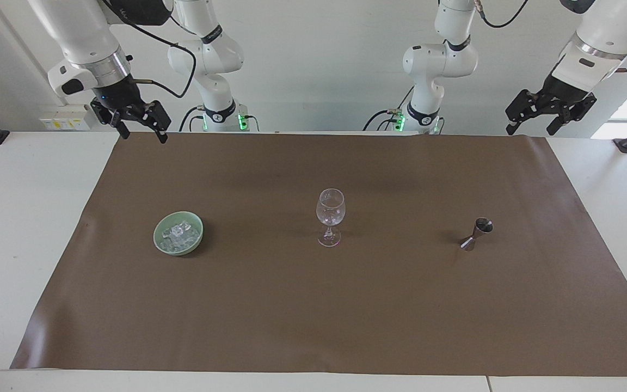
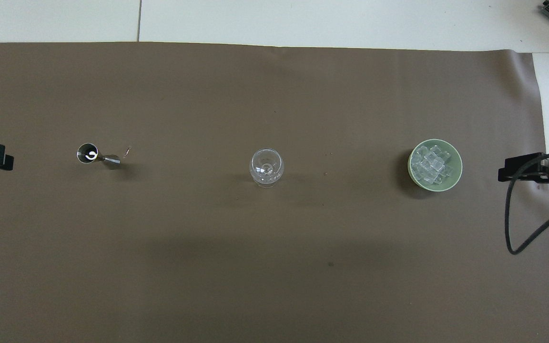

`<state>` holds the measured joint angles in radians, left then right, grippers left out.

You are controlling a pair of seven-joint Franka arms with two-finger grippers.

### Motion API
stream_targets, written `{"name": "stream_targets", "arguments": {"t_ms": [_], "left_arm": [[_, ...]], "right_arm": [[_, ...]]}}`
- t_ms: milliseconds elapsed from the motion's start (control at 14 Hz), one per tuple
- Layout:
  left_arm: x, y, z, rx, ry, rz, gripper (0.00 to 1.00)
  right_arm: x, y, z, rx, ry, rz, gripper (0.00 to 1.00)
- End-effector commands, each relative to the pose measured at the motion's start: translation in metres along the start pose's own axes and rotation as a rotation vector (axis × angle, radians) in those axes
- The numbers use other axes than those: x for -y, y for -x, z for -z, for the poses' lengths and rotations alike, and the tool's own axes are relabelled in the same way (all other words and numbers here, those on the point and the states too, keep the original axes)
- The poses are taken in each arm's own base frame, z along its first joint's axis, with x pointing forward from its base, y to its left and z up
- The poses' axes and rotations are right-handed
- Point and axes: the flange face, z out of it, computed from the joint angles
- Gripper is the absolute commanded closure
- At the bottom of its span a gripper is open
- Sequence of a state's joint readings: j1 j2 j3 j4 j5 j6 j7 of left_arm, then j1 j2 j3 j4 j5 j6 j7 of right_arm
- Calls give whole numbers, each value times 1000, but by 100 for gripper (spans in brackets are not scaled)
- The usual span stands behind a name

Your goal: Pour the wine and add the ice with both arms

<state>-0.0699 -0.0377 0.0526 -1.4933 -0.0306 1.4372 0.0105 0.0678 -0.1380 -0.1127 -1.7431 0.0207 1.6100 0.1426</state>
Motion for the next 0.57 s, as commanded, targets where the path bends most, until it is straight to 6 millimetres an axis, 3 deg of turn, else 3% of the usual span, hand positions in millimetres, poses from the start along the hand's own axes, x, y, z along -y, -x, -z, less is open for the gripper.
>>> {"name": "stream_targets", "arguments": {"t_ms": [0, 499], "left_arm": [[2, -2, 2, -5, -6, -5, 0], [0, 8, -9, 37, -6, -4, 0]], "right_arm": [[-2, 5, 2, 4, 7, 18, 0], [-2, 5, 2, 4, 7, 18, 0]]}}
